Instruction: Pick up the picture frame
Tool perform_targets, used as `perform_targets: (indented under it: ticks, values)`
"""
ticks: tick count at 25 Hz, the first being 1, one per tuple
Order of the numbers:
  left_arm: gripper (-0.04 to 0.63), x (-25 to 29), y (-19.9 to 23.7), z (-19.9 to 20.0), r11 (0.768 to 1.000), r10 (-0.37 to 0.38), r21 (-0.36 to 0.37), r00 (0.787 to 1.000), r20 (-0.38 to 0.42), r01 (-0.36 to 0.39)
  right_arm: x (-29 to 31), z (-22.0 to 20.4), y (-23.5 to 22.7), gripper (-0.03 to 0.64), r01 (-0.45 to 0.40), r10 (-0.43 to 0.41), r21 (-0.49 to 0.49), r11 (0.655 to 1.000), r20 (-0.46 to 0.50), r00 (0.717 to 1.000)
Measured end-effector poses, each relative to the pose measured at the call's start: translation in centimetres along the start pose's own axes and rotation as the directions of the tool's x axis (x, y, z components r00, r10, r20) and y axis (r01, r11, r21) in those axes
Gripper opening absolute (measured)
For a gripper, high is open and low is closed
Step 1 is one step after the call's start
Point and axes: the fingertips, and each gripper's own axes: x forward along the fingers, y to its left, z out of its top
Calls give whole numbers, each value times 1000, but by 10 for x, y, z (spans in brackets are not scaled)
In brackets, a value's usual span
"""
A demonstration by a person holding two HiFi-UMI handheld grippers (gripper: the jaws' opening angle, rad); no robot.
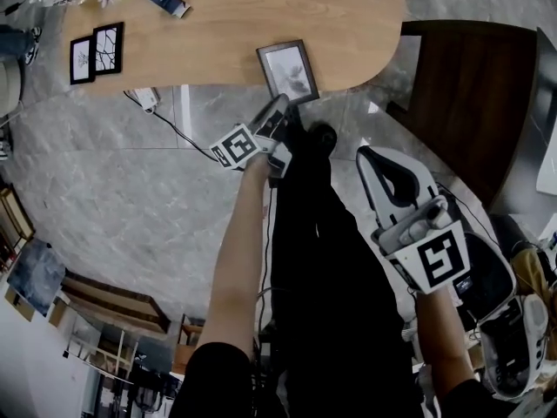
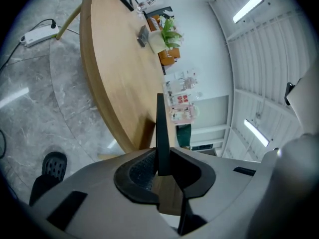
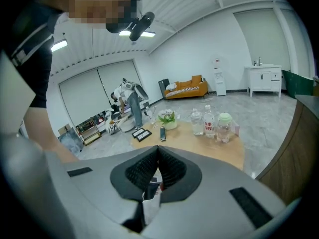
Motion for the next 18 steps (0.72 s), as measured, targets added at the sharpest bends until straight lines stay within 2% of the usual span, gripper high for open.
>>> perform_targets:
  ticks: [5, 7, 11, 18]
  values:
    - [74, -4, -32, 1, 998, -57, -14, 998, -3, 57, -18, 18, 8, 12, -11, 12, -16, 1000, 36, 999]
    - [74, -8, -53, 1, 993, -100, -64, 995, 16, 101, -29, 26, 12, 12, -12, 13, -23, 1000, 48, 999]
    - [74, -18, -104, -3, 966, -190, -167, 980, 64, 199, -57, 39, 20, 12, -23, 23, -1, 1000, 86, 996]
    - [74, -41, -182, -4, 950, -264, -145, 960, 98, 276, -99, 64, 36, 12, -18, 19, -8, 1000, 143, 990]
